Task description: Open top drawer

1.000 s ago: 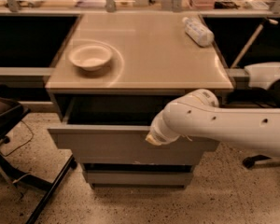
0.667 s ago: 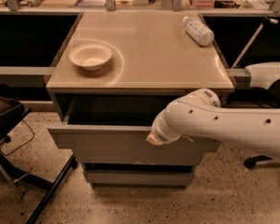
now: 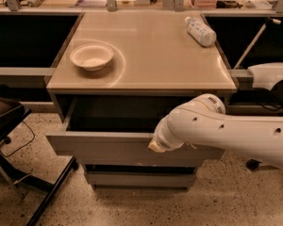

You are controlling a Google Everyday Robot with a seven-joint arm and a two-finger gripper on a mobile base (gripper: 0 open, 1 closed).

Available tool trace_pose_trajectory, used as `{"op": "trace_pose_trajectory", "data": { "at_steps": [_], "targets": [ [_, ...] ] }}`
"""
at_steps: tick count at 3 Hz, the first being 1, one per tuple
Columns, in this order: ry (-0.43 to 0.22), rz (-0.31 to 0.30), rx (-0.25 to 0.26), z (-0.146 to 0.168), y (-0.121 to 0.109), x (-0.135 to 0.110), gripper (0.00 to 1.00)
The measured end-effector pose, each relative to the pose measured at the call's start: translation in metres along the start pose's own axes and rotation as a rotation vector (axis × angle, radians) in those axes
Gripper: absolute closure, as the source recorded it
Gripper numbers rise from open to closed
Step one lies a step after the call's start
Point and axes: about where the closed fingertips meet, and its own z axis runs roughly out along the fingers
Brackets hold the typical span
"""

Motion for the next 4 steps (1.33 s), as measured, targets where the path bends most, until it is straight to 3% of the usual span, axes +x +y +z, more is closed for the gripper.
{"op": "trace_pose_trajectory", "data": {
  "at_steps": [1, 4],
  "targets": [
    [0.013, 0.01, -0.009, -0.0035, 0.0133, 0.0101, 1.0],
    [0.023, 0.016, -0.019, -0.0124, 0.0226, 0.0155, 1.0]
  ]
}}
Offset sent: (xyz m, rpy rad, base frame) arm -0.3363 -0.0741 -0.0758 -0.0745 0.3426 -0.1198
